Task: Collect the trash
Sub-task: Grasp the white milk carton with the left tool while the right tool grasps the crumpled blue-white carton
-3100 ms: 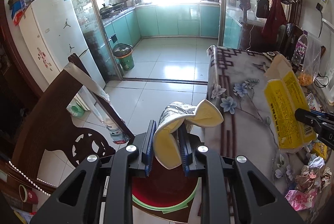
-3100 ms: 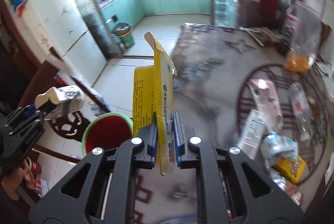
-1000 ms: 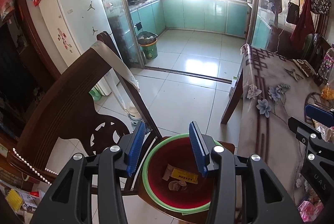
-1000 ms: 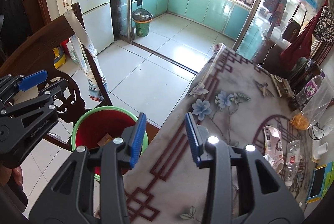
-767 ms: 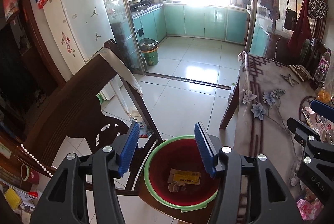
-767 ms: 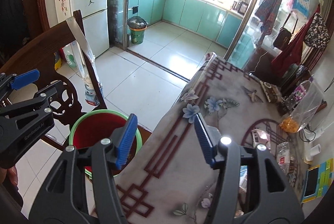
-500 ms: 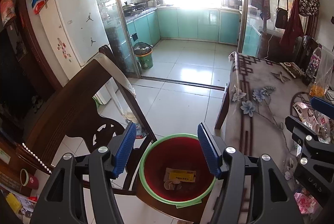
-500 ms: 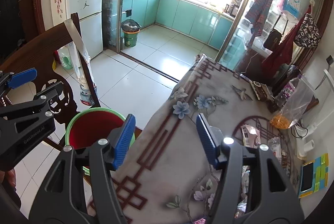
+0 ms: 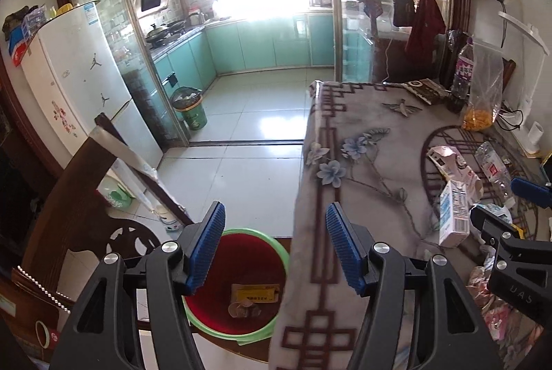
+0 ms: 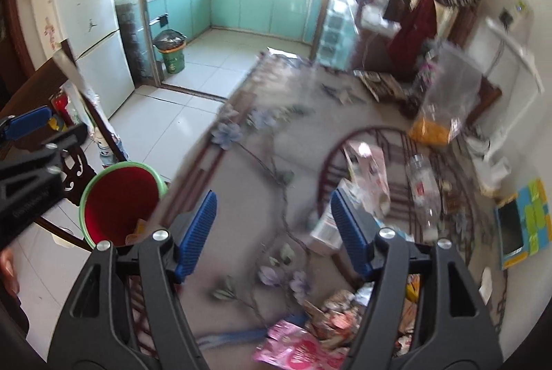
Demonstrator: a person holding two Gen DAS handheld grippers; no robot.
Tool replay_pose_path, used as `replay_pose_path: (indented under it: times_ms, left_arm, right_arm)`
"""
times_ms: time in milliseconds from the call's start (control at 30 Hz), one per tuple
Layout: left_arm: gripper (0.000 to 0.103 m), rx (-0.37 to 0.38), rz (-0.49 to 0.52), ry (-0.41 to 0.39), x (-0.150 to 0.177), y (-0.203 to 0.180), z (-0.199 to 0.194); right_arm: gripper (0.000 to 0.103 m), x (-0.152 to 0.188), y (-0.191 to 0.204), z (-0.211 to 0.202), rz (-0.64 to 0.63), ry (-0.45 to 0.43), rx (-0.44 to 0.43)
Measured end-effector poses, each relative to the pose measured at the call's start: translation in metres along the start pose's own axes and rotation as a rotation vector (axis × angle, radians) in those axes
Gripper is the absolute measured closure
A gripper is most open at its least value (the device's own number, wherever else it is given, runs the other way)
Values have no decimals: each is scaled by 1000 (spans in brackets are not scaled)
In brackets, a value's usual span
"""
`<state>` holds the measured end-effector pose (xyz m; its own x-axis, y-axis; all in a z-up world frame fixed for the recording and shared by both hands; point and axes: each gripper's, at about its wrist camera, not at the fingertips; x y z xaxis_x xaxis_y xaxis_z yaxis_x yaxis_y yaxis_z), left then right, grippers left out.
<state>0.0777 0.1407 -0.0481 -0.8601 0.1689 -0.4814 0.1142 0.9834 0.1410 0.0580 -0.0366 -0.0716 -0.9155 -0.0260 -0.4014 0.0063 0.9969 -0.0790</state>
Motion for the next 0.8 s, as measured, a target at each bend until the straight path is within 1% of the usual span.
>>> replay_pose_path:
  times_ms: [33,100,167,200,267,300,333,367,433,500,533,567,600,633,667,733,800]
  left_arm:
    - [44,23,9,9,-1,-15,0]
    - [38,71,27,26,-1,-40,4]
    - [38,123,53,61,1,-70,13]
    - [38,144,59,73,4,-84,17]
    - [38,194,69,111,6,-113,28]
    - [38,210,74,126,8,-126,32]
    - [38,221,79,140,9,-138,36]
    - [38,226,85,150,9,-149,39]
    - [38,235,98,164,11,-167,44]
    - [38,239,115,176,11,-181,49]
    - [38,240,124,185,9,-186,52]
    - [38,239,131,191,8,-192,56]
    - [38,238,137,196,7,-195,60]
    - [38,234,143,202,5,-199,65]
    - [38,231,150,208,3,-205,71]
    - [38,237,164,222,-1,-216,83]
    - [38,242,183,245,-5,-229,98]
  right_arm:
    - [37,4,-23,7,28,22,-23]
    - [36,12,-71,27,72,78,-46]
    - [33,17,-109,50,90,155,-63]
    - [33,19,-132,64,111,194,-84]
    - [31,24,-164,86,160,242,-134]
    - [27,24,-176,96,176,263,-161]
    - [25,23,-186,110,182,288,-180]
    - [25,22,-192,122,186,310,-189]
    - [25,20,-202,146,205,353,-241]
    - [25,19,-205,163,211,393,-281]
    - [25,19,-204,172,203,415,-286]
    - [28,19,-203,178,193,428,-291]
    - [37,20,-203,181,188,429,-314]
    - [41,21,-204,182,188,426,-353]
    - [45,21,-205,182,186,424,-372]
    - [59,22,-207,182,175,424,-387]
    - [72,20,-216,179,186,413,-424]
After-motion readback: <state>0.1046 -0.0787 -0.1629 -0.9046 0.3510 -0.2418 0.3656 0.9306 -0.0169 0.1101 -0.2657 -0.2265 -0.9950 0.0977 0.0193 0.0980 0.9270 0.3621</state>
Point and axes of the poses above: each gripper's, at about its wrist camera, not at the fingertips, and z roughly the way its jaws point, y to its left, x to its underside, and after that the axes turned 15 degrees about y, right-handed
